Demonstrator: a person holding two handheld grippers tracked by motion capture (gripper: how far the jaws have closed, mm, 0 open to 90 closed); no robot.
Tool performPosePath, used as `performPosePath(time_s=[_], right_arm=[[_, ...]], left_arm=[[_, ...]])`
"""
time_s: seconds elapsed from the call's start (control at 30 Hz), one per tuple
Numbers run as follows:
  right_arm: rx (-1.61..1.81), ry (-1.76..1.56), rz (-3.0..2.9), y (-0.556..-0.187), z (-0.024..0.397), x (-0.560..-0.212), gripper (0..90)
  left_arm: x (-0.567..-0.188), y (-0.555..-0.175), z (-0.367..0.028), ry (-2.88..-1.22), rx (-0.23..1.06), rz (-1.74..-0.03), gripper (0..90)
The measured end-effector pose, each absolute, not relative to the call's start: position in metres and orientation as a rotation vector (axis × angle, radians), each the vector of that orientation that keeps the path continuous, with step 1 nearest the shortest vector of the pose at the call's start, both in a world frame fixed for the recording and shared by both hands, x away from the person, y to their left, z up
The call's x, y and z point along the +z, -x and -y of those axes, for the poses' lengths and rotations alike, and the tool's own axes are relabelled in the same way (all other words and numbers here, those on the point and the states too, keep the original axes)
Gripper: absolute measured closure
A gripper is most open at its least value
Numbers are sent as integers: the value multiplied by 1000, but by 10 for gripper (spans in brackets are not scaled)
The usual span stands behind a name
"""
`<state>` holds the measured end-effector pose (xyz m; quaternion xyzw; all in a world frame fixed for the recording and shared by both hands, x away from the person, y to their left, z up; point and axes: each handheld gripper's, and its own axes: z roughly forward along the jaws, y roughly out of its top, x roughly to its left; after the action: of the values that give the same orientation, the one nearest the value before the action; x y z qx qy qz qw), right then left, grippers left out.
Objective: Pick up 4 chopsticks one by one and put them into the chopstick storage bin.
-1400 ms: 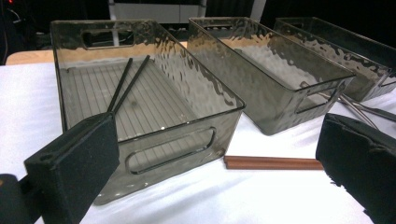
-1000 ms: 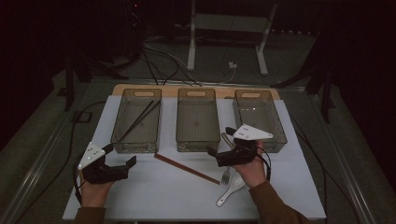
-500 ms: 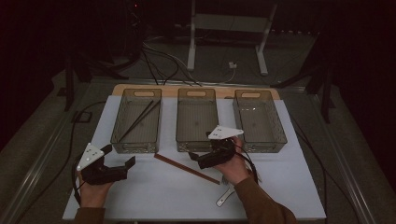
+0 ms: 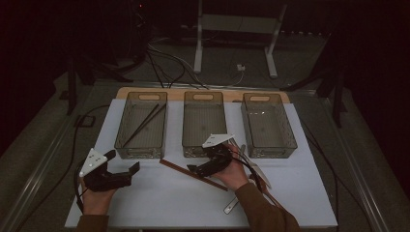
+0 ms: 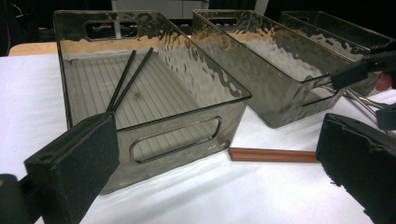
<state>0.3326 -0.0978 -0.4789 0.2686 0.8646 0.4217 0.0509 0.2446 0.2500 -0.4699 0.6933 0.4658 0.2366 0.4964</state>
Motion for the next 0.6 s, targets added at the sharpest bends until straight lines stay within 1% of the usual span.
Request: performPosePath(time_s=[0.07,0.2,0.3,0.43,0.53,0.6], right_arm=[[1252,-815,-2664,-334,94,-481,166],[1192,-778,-2714,-334,89,-488,258],[1134,-737,-2733,-334,84,-495,363],[1075,-702,-2753,-333,76,-503,548],[1043,-656,-2783,-332,71,-507,658],[1011,-638,-2785,-331,69,-510,711]], left_arm=[[-470,-245,-250,-1679,575,-1128,7],[-470,-244,-250,-1678,575,-1128,8],[-471,-245,-250,-1682,574,-1133,8],[-471,-245,-251,-1684,573,-1134,8],[-471,-245,-251,-1684,574,-1133,8],[-471,-245,-251,-1683,573,-1133,8]])
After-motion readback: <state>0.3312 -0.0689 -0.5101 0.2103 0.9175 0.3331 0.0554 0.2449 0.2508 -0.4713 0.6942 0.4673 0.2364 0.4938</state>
